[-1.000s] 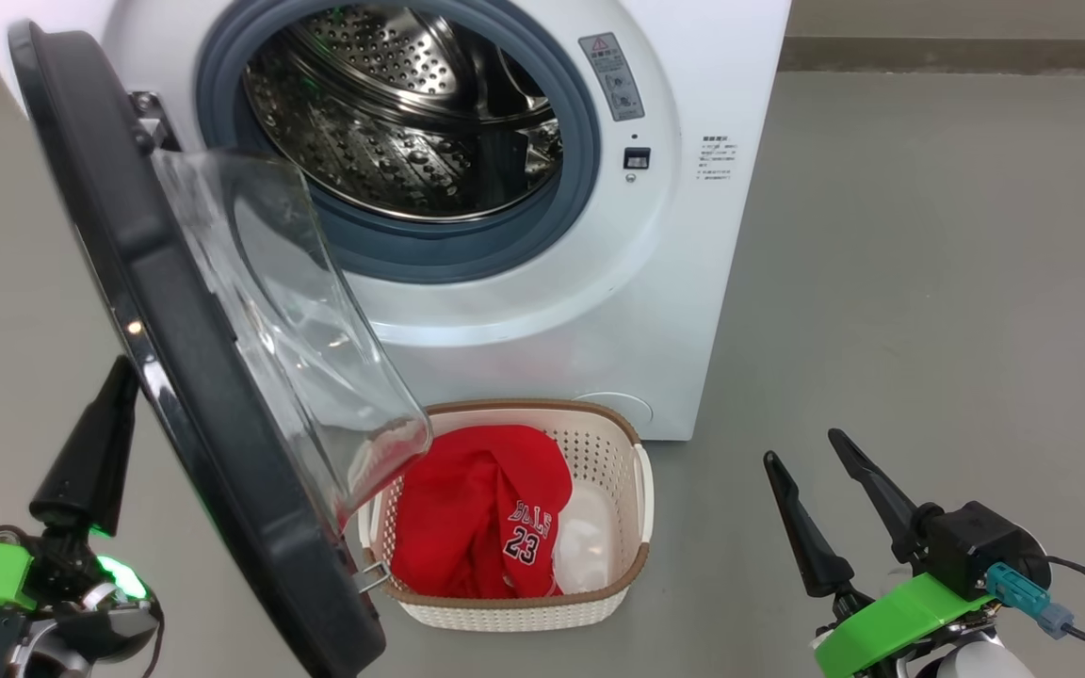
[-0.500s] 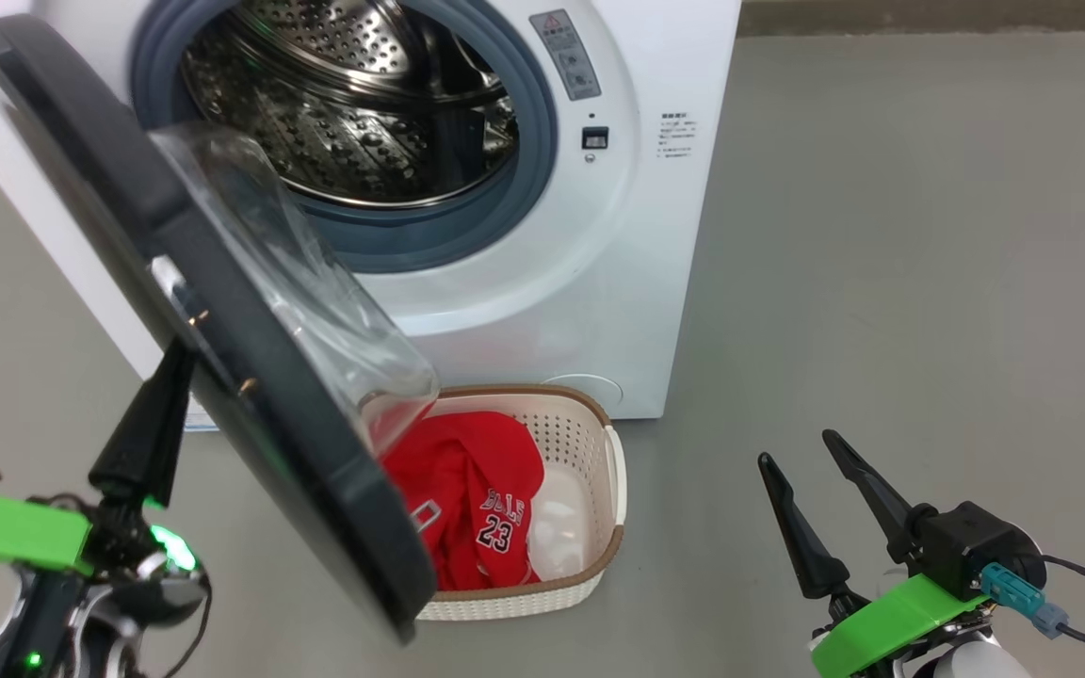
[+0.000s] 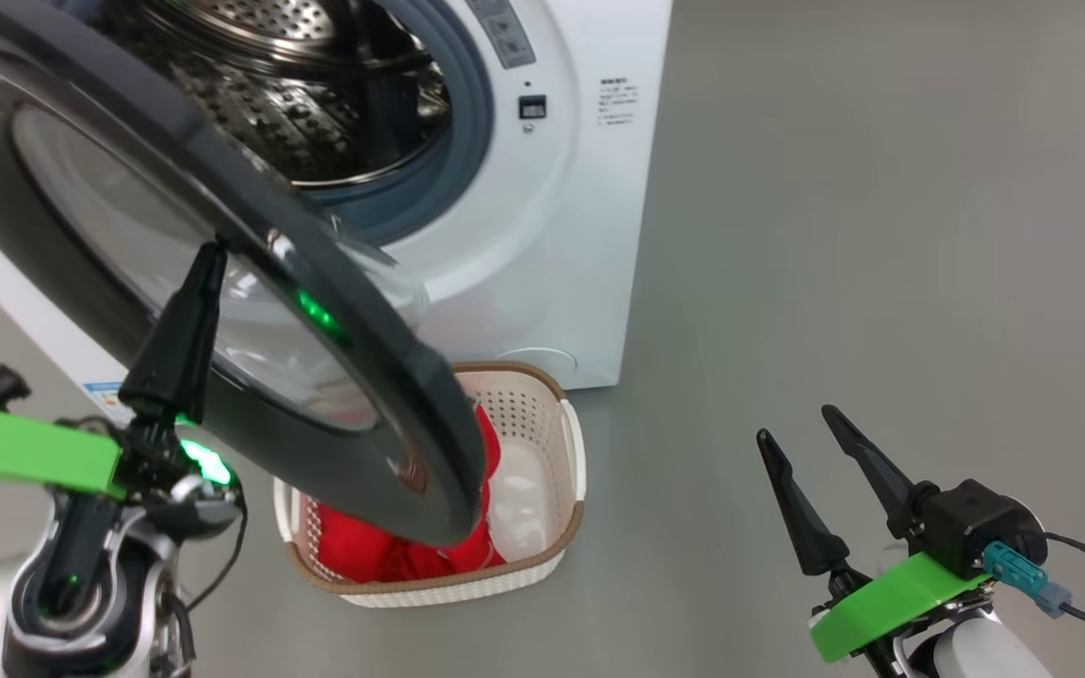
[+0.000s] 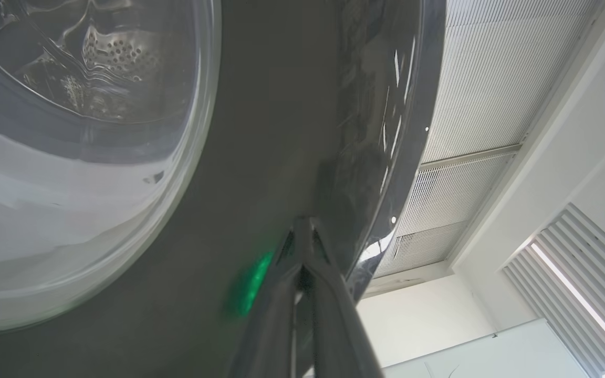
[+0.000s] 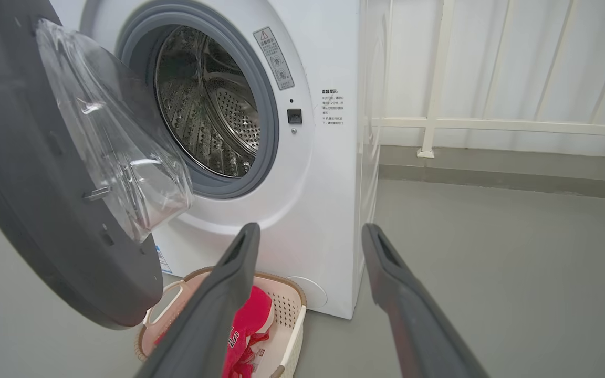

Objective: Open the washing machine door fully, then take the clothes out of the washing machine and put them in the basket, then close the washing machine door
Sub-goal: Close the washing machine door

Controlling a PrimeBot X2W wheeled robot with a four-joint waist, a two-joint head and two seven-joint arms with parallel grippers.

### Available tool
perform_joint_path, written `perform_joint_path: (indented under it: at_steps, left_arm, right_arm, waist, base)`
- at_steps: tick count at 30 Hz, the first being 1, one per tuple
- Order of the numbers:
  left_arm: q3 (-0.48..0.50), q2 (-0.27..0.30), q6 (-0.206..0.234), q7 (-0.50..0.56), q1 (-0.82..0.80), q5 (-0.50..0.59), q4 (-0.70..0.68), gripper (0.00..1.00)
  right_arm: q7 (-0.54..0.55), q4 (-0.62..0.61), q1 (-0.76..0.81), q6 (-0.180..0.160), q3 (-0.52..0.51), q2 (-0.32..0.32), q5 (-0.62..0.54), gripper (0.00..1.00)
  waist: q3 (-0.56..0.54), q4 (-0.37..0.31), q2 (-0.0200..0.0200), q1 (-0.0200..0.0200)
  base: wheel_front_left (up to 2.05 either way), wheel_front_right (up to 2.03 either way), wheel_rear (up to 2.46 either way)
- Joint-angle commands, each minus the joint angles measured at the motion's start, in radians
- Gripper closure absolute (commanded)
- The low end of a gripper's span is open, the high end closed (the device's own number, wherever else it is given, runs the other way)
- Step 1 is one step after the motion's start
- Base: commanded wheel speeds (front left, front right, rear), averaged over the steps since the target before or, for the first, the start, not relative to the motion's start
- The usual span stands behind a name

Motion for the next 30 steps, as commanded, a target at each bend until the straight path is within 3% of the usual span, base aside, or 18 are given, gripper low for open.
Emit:
perform_joint_path:
  at_steps: [1,30]
  left_arm:
    - [0.015,0.011,-0.013,-0.003,-0.055,-0.011,-0.012,1.0]
    - [-0.027,0.022,-0.094,-0.108,-0.349,0.029,0.201,1.0]
  right_arm:
    - [-0.006,-0.027,-0.042,0.006,0.018,-0.012,0.013,0.0]
    - [-0.006,-0.046,-0.111,0.006,0.026,-0.008,0.012,0.0]
  waist:
    - [0.022,-0.024,-0.0001,0.0]
    - [0.174,-0.142,-0.0001,0.0]
  base:
    - [0.0,0.0,0.0]
    - [0.0,0.0,0.0]
